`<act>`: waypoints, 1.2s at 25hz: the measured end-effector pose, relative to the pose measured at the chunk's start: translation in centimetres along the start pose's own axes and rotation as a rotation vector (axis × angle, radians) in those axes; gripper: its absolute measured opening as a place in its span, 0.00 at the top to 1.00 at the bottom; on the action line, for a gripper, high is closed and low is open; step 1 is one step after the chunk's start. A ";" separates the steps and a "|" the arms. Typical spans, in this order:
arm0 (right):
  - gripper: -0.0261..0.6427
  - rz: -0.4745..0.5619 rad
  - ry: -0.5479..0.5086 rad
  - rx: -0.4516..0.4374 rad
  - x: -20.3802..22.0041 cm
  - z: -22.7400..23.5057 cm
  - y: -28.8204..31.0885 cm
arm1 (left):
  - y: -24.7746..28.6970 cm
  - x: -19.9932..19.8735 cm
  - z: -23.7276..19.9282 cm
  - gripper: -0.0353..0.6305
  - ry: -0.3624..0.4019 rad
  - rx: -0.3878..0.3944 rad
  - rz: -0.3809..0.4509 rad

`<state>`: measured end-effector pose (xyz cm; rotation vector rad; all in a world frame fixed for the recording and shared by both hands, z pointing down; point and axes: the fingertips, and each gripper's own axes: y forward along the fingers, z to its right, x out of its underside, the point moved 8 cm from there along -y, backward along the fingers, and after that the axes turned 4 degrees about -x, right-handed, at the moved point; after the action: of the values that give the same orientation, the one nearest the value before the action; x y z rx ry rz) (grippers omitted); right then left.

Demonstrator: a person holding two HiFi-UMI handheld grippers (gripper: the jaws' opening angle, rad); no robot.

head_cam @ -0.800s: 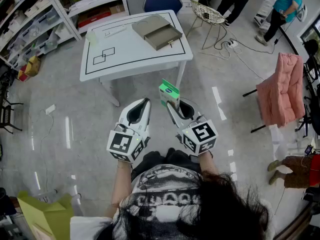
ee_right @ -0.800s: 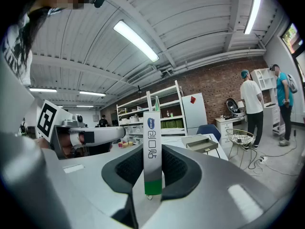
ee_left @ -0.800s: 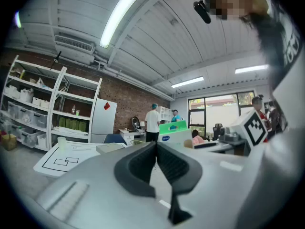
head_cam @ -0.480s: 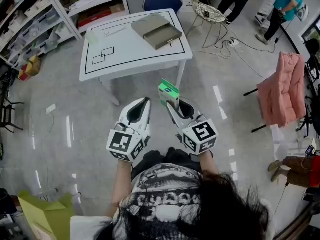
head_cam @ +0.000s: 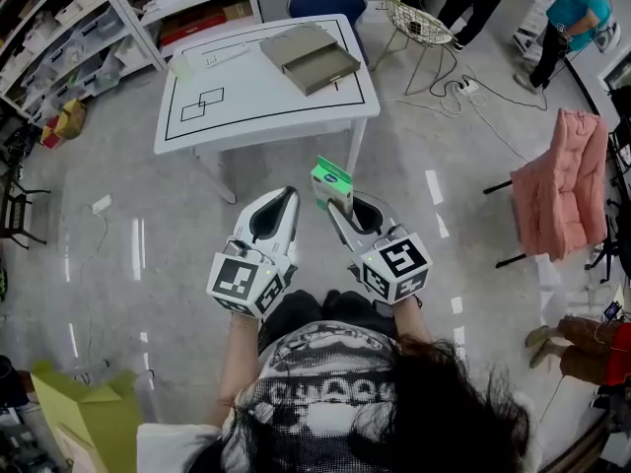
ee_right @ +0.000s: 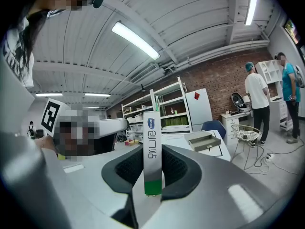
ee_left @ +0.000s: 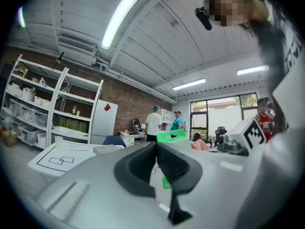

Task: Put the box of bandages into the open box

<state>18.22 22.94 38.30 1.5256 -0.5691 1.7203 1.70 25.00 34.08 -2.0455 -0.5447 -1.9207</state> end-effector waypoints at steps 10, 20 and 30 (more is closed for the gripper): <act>0.83 -0.021 0.026 -0.051 1.0 1.4 0.6 | 1.0 1.0 0.3 0.95 -0.009 -0.033 -0.043; 0.82 -0.040 0.051 -0.029 0.8 3.6 5.6 | 4.0 1.8 -4.6 0.95 -0.028 -0.022 -0.060; 0.82 -0.083 0.050 0.006 -0.9 5.2 16.0 | 9.4 0.4 -15.1 0.95 -0.024 0.034 -0.050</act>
<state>9.17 9.02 40.83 1.4855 -0.4689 1.6931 -7.44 9.90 36.07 -2.0553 -0.6354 -1.9028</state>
